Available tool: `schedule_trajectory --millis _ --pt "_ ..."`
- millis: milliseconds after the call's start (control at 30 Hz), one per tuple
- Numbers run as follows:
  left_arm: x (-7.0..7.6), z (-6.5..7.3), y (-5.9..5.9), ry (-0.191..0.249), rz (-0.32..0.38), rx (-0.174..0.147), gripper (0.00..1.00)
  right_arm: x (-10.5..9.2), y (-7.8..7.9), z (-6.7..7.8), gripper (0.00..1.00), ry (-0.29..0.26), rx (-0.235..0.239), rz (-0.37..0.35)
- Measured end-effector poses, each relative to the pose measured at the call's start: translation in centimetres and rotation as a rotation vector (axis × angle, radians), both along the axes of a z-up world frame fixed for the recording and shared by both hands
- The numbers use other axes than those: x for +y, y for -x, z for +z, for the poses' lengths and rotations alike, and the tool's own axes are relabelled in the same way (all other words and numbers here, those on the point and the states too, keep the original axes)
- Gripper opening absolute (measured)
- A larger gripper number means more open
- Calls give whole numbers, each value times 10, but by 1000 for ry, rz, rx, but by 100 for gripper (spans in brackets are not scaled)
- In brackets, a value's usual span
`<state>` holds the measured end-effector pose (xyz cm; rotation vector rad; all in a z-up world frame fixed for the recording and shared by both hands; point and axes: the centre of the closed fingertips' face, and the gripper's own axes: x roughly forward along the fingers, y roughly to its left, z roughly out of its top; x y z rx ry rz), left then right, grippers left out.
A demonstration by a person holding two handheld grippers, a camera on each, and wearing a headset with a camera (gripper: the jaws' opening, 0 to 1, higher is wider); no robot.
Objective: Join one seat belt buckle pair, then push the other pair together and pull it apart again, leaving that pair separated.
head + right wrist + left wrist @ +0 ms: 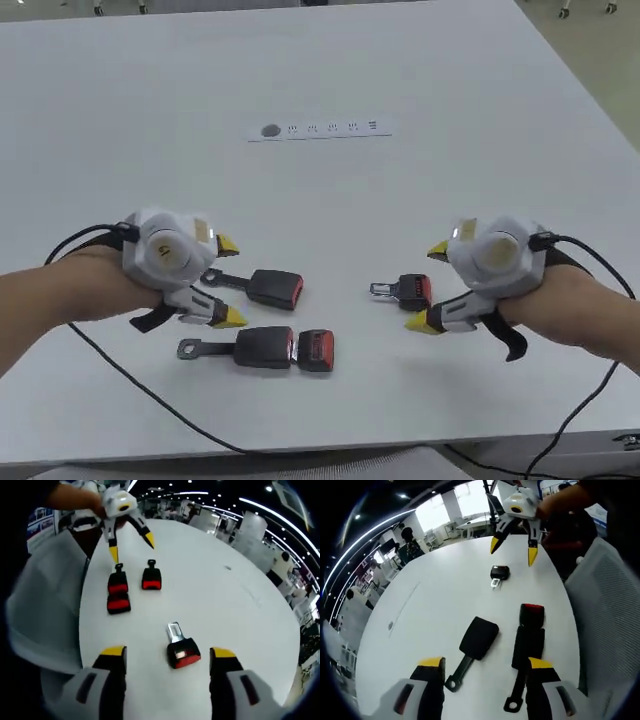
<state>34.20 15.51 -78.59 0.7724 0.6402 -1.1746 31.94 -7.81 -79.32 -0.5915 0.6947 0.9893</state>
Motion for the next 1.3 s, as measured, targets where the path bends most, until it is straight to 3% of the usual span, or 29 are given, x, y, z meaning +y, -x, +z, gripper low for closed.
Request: schedule_trajectory --millis 67,233,300,400,500,600,767,1033,1300 --pt "6 5 10 23 26 1 69 -2 12 2 70 -14 2 -16" --pt "23 21 36 128 130 7 75 -11 37 9 75 -44 6 -63" --pt "28 23 42 146 153 4 79 -14 42 11 77 -53 3 -82" --pt "38 32 50 212 227 5 87 -20 48 17 82 -72 -7 -113" --pt "50 38 54 240 274 -19 97 -24 51 21 89 -85 -20 -133" --pt "62 39 58 254 309 -35 100 -22 50 26 99 -123 -49 -144" --pt "79 36 62 260 368 -20 100 -22 50 22 100 -131 -41 -154" --pt "80 31 69 236 355 -20 100 -18 45 25 100 -150 -37 -162" --pt "84 30 73 270 389 20 100 -14 49 24 100 -162 -15 -167"
